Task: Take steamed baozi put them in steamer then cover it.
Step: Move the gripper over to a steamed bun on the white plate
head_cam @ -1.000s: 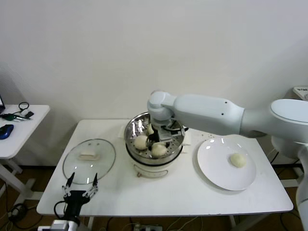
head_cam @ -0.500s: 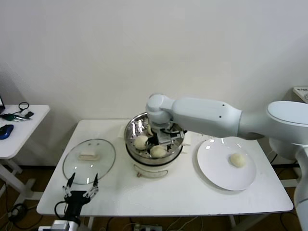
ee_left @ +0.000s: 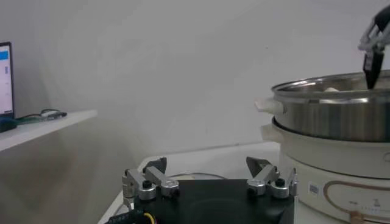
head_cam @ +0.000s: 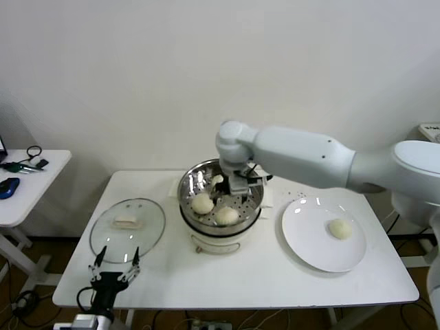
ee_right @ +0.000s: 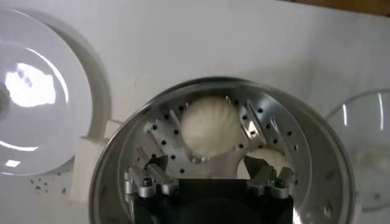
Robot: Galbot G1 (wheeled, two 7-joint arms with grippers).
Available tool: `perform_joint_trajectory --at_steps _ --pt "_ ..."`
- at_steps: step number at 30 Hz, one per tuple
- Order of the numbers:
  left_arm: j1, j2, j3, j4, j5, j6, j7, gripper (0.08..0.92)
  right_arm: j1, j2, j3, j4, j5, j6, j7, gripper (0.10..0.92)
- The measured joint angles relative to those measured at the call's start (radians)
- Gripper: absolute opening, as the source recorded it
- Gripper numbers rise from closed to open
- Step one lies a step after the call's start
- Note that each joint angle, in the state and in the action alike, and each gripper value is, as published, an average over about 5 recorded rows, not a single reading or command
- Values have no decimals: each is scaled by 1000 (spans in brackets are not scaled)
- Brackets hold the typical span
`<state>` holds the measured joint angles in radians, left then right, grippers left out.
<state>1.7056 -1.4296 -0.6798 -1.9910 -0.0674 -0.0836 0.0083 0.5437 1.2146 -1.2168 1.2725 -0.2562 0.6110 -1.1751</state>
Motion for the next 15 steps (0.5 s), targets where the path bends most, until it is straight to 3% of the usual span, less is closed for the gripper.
perform_joint_trajectory --at_steps 5,15 --pt "2 0 1 -9 1 0 0 823 52 -67 -27 -16 70 -96 54 823" --pt "3 4 5 -19 1 -4 0 823 71 -274 -68 -26 276 -430 114 823"
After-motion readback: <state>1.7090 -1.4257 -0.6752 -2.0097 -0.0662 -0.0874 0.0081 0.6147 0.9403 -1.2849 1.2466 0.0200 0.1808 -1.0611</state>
